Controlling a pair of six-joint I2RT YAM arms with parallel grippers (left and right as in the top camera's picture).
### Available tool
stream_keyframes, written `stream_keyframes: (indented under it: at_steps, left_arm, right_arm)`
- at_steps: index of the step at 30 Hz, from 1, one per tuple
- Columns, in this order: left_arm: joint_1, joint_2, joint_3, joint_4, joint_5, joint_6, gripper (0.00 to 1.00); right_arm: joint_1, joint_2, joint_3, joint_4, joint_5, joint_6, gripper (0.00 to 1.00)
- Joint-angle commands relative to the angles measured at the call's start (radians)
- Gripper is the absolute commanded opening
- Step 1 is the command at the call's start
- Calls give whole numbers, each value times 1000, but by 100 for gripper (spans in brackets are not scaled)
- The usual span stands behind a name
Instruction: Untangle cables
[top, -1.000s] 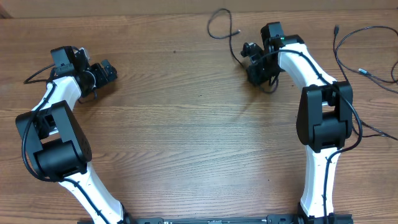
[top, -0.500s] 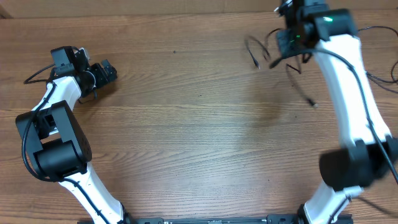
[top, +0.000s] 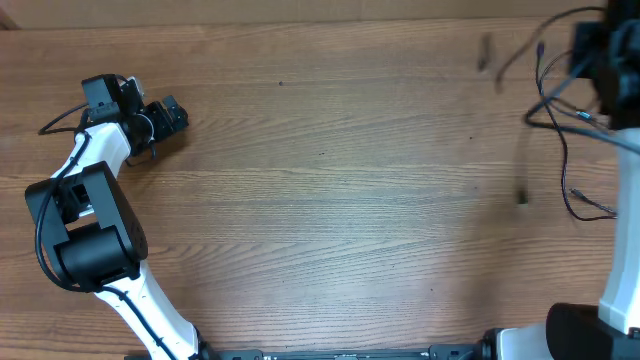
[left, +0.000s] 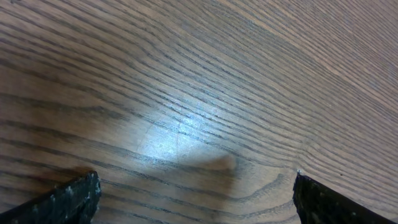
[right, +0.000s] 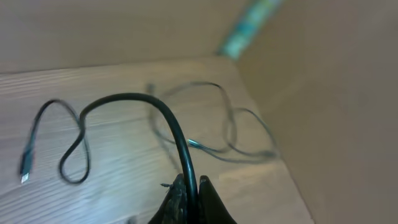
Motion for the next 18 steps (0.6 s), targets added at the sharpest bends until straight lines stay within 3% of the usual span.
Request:
stream_keyframes:
  at_steps: [1, 11, 18]
  left_arm:
    - [-4, 2, 2, -10, -17, 19, 100]
    - [-4, 2, 2, -10, -18, 19, 100]
    - [-4, 2, 1, -10, -17, 19, 100]
  right_arm:
    - [-108, -10, 22, 0, 25, 81, 4]
    - [-373, -5, 20, 0, -197, 124, 4]
    - [-497, 10, 14, -9, -224, 128, 4]
